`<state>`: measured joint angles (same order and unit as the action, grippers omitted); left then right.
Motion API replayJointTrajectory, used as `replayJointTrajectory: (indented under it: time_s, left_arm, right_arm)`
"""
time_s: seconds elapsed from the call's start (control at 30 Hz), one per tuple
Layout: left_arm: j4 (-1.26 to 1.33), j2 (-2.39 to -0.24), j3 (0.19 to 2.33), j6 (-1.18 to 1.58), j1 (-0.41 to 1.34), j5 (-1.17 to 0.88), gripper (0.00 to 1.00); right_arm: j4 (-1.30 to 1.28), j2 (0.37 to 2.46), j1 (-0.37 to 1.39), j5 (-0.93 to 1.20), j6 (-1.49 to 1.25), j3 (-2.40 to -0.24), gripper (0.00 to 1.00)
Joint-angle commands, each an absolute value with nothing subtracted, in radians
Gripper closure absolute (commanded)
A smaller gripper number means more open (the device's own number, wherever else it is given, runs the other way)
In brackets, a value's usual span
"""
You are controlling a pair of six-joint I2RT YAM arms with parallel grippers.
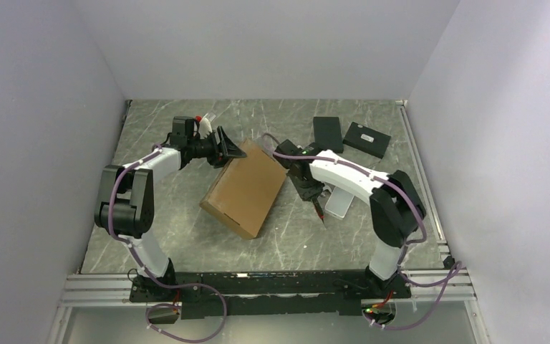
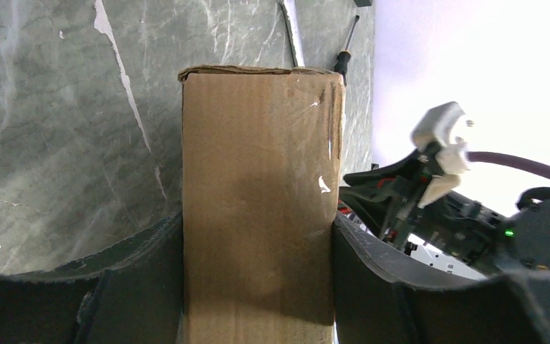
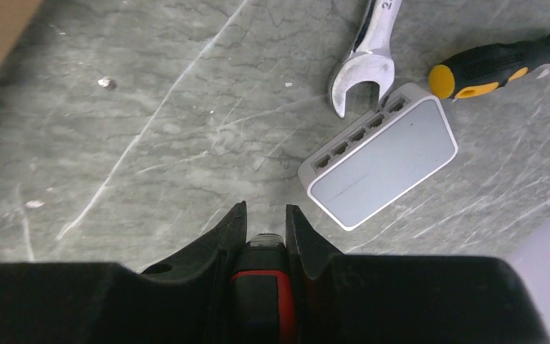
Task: Unpack the express box
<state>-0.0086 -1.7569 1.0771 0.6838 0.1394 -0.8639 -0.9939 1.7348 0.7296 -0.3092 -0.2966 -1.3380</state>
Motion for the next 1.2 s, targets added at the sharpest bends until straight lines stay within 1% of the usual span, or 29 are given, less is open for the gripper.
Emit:
replayJointTrajectory:
  time_s: [0.0, 0.03, 0.17, 0.27, 0.5, 0.57, 0.67, 0.9, 0.97, 1.03, 1.07, 1.1, 1.17]
  left_arm:
    - [-0.026, -1.698, 1.085, 0.702, 0.135, -0.857, 0.51]
    - [-0.033, -1.695, 1.092, 0.698, 0.135, -0.859, 0.51]
    - [-0.02, -1.678, 1.083, 0.701, 0.135, -0.857, 0.51]
    - [-0.031, -1.678, 1.092, 0.697, 0.135, -0.862, 0.51]
    - [-0.046, -1.654, 1.092, 0.677, 0.135, -0.837, 0.51]
    - [-0.054, -1.643, 1.092, 0.665, 0.135, -0.822, 0.5]
    - [-0.088, -1.636, 1.105, 0.639, 0.135, -0.799, 0.49]
    - [-0.107, -1.625, 1.109, 0.615, 0.142, -0.776, 0.48]
    - [-0.109, -1.618, 1.11, 0.611, 0.146, -0.774, 0.49]
    - [-0.15, -1.593, 1.121, 0.567, 0.164, -0.715, 0.5]
    - [-0.193, -1.574, 1.137, 0.533, 0.178, -0.67, 0.5]
    - [-0.24, -1.553, 1.165, 0.486, 0.196, -0.616, 0.5]
    - [-0.336, -1.504, 1.206, 0.389, 0.244, -0.487, 0.5]
  right_arm:
    - [-1.027, 1.782, 0.727, -0.403, -0.317, -1.395, 0.95]
    - [-1.016, 1.793, 0.727, -0.413, -0.319, -1.396, 0.94]
    - [-0.931, 1.807, 0.728, -0.405, -0.321, -1.381, 0.81]
    - [-0.868, 1.81, 0.729, -0.411, -0.314, -1.353, 0.74]
    - [-0.742, 1.798, 0.729, -0.419, -0.308, -1.286, 0.53]
    - [-0.724, 1.783, 0.729, -0.407, -0.305, -1.278, 0.49]
    - [-0.705, 1.74, 0.729, -0.399, -0.303, -1.266, 0.45]
    - [-0.569, 1.561, 0.729, -0.224, -0.31, -1.194, 0.4]
    - [-0.481, 1.502, 0.729, -0.143, -0.345, -1.131, 0.38]
    - [-0.353, 1.451, 0.729, -0.038, -0.398, -1.072, 0.37]
    - [-0.298, 1.431, 0.729, 0.024, -0.432, -1.041, 0.27]
    - [-0.237, 1.415, 0.729, 0.074, -0.465, -1.011, 0.21]
    - [-0.121, 1.4, 0.729, 0.162, -0.528, -0.956, 0.18]
